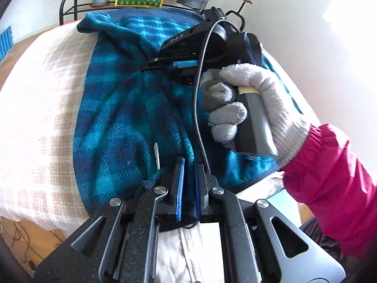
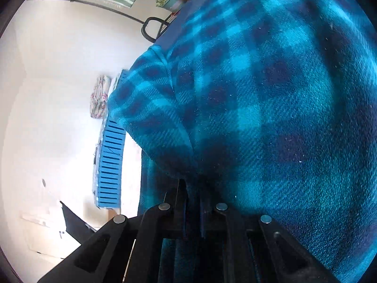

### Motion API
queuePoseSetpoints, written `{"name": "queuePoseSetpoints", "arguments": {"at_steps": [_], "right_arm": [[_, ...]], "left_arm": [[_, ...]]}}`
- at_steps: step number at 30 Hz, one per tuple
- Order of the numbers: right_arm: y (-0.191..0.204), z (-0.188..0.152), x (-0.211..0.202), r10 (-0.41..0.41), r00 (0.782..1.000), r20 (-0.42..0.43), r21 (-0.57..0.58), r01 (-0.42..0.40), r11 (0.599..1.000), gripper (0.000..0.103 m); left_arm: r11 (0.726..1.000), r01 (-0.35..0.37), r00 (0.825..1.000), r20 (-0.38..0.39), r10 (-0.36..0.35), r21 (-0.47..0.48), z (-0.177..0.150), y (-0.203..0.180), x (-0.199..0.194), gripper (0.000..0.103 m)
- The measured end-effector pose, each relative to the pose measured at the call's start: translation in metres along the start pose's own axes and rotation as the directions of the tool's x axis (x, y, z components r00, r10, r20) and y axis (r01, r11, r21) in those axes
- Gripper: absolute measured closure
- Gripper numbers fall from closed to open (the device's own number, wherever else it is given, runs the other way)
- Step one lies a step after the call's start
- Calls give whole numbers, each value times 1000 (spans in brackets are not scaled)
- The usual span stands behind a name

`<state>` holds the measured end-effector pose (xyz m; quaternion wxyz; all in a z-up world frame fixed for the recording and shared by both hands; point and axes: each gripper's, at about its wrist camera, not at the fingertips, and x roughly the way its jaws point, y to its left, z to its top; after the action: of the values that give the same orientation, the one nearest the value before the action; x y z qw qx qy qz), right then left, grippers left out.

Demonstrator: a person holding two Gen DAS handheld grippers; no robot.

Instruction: Fold large clothes

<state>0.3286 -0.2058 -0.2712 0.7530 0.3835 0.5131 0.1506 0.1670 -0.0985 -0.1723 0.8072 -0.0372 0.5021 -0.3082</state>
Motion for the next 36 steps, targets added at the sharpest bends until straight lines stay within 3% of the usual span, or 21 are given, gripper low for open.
{"name": "queuePoseSetpoints", "arguments": {"at_steps": [2,4,7,11,13,17,21,24,28,31,34,36], "right_arm": [[7,6,-2,-32,999,-24,-51,30,998,96],[12,11,-7,-60,997,-37,-95,57,994,92],[24,15,-8,-132,990,-51,-164,122,979,89],[49,23,-15,-237,970,-55,-277,213,937,75],[75,28,-20,-299,954,-15,-363,274,891,63],[131,35,-27,-372,925,80,-547,353,759,59],[188,39,-1,-387,909,152,-699,376,608,33],[200,45,33,-420,895,152,-743,384,548,31],[193,51,67,-445,883,150,-757,392,523,32],[194,54,93,-478,862,167,-773,415,479,32],[193,57,123,-523,831,191,-791,445,420,32],[193,53,139,-555,795,243,-802,487,347,32]], "left_arm": [[996,77,997,23,-77,-41,-2,10,-20,99],[992,102,993,72,-97,-70,-2,20,-42,99],[991,47,993,117,-33,-123,3,41,-54,99],[985,-30,998,47,39,-168,7,53,-21,99],[984,-25,1000,-2,25,-178,6,57,1,99],[983,-3,996,-83,-12,-182,-9,51,33,99],[989,-20,997,-79,9,-149,-12,44,36,99],[983,-1,997,-77,-13,-183,-13,49,37,99],[976,20,997,-71,-37,-216,-14,59,36,99],[968,47,995,-70,-66,-246,-16,69,32,99],[966,56,995,-71,-76,-253,-16,78,28,99],[965,59,994,-74,-80,-255,-16,80,27,99]]}}
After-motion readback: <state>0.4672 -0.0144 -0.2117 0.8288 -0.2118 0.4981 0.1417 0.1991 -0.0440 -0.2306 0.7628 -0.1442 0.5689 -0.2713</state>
